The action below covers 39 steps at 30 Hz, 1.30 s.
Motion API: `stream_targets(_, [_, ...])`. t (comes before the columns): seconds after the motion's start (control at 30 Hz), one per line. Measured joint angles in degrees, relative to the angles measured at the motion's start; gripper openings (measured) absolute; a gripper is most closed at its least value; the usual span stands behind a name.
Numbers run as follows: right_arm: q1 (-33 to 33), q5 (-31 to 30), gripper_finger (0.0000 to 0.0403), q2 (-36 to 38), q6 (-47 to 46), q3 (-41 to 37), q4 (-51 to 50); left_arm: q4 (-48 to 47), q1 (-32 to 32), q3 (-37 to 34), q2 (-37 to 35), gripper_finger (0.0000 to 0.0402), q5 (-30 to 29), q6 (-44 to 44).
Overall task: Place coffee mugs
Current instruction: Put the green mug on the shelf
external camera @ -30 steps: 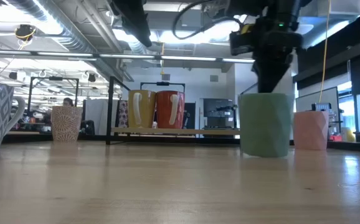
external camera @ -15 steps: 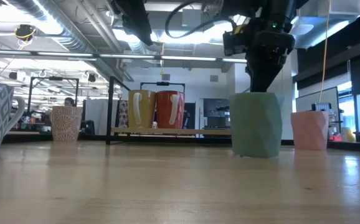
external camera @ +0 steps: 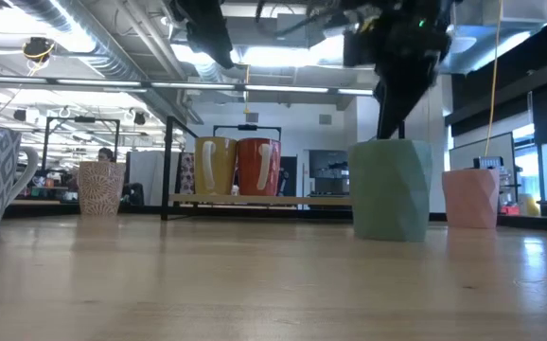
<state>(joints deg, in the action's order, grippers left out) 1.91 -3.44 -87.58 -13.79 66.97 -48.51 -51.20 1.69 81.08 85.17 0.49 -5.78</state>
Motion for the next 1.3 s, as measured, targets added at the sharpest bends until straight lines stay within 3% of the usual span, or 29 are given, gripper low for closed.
stream_targets(0.27, [0.00, 0.01, 0.0178, 15.49, 0.09, -5.38, 1.02, 3.81, -0.01, 0.00, 0.00, 0.0172, 0.57, -2.87])
stream_targets(0.53, [4.63, -1.69, 0.0179, 27.84, -5.93, -13.71, 5.13, 8.79, 0.02, 0.00, 0.00, 0.0172, 0.27, -8.72])
stream_targets(0.77, [9.20, -3.57, 0.0179, 30.13, -6.30, -15.90, 5.06, 12.96, 0.13, 0.51, 3.63, 0.0172, 0.65, -14.08])
stream_targets(1.0, [12.06, -3.63, 0.0179, 30.10, -4.27, -15.88, 4.94, 12.65, 1.26, 7.55, 11.73, 0.0195, 4.40, -16.74])
stream_targets(1.3, [16.17, -4.06, 0.0179, 32.09, -3.94, -15.80, 3.61, 10.85, 1.12, 19.37, 18.00, 0.0227, 4.36, -13.89])
